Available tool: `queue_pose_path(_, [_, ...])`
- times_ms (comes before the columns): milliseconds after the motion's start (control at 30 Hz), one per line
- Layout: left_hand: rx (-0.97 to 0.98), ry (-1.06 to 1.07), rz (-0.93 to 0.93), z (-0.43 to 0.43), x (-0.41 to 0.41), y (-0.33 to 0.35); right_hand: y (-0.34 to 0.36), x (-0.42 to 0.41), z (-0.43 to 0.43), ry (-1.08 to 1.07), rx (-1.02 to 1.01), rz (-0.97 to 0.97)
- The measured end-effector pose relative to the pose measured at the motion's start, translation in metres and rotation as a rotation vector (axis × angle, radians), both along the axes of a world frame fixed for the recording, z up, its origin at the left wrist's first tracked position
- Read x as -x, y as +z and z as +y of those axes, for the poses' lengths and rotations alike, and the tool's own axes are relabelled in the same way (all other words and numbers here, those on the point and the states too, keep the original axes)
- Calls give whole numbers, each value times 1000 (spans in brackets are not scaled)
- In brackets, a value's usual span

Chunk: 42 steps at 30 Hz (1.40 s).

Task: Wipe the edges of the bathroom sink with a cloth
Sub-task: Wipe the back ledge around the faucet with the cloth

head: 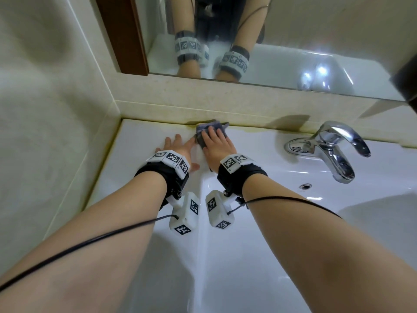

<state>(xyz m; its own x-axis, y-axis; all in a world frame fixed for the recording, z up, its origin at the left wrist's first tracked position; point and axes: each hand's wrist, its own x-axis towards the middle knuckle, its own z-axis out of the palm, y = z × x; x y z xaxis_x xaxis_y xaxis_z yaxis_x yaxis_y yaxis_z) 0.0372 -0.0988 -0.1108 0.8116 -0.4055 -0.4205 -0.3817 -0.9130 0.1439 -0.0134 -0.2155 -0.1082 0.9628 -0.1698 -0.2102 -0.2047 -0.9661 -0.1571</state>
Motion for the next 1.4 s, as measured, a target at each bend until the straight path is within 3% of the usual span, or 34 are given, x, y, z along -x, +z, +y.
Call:
queue_pose_path(367, [-27, 52, 64, -10, 9, 10, 3, 25, -51, -189, 47, -26])
queue_pose_path(700, [-93, 64, 103, -24, 21, 27, -2, 16, -27, -73, -53, -11])
queue_pose_path(1000, [-136, 58, 107, -34, 32, 39, 3, 38, -65, -269, -13, -5])
queue_pose_path(1267, [-172, -2, 50, -49, 24, 28, 0, 30, -43, -100, -71, 9])
queue_pose_path(1400, [-128, -66, 15, -54, 26, 29, 7, 44, -72, -171, -59, -1])
